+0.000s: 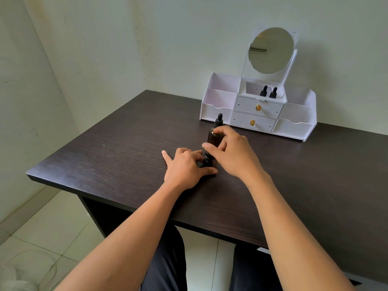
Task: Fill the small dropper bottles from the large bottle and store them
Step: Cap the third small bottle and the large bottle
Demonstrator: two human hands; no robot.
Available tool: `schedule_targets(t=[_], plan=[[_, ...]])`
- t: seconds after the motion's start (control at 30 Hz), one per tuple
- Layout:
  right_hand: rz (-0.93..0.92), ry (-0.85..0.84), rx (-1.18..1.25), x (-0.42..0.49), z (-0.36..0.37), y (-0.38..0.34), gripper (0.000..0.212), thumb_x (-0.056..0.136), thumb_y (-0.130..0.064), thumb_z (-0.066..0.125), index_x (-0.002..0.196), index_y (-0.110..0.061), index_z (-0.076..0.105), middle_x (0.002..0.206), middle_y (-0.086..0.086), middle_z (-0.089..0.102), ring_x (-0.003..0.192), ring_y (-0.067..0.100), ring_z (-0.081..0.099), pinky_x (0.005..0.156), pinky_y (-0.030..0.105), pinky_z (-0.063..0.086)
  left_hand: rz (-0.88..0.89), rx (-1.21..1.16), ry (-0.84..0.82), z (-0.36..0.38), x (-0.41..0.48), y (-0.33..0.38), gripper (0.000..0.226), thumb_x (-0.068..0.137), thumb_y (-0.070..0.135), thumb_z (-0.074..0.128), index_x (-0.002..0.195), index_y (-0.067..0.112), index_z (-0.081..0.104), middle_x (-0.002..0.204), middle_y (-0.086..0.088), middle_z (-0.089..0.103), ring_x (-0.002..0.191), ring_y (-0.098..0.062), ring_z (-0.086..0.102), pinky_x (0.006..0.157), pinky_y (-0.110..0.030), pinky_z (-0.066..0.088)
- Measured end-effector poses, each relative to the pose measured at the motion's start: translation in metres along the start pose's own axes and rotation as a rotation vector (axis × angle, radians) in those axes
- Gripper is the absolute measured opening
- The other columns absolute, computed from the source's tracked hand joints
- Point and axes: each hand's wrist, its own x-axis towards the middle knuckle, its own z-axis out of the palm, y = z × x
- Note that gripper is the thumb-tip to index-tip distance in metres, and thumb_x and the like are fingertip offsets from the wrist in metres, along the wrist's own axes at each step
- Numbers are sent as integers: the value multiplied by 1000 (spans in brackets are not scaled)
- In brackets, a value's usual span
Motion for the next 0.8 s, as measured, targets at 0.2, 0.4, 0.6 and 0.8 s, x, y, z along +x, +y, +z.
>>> schedule_targets(t=[0.2,0.4,0.6,0.8], plan=[[-19,-70,58,2,-2,1,49,92,-22,62,139,-31,49,101,-16,70,79,-2,61,80,21,52,-5,-9,9,0,1,-1,59,75,76,63,112,30,71,134,14,59,139,-11,28,111,-72,-9],[-6,-5,-68,-2,-2,0,47,90,-48,65,133,-31,53,73,-13,68,79,4,64,76,33,56,0,-8,12,-2,0,1,55,77,73,62,108,28,71,126,10,62,139,-15,30,112,-72,-7],[-61,-169,30,1,2,3,56,90,-17,66,141,-31,48,111,-15,68,81,-4,58,76,13,41,11,-26,10,1,1,-2,57,76,73,63,116,34,70,122,15,64,138,-13,30,110,-74,-7],[-14,-98,15,3,12,6,41,89,-24,73,127,-28,59,90,-13,63,79,4,58,82,27,51,12,-23,19,0,0,-1,53,79,70,63,117,34,68,107,14,63,137,-14,32,111,-73,-7]])
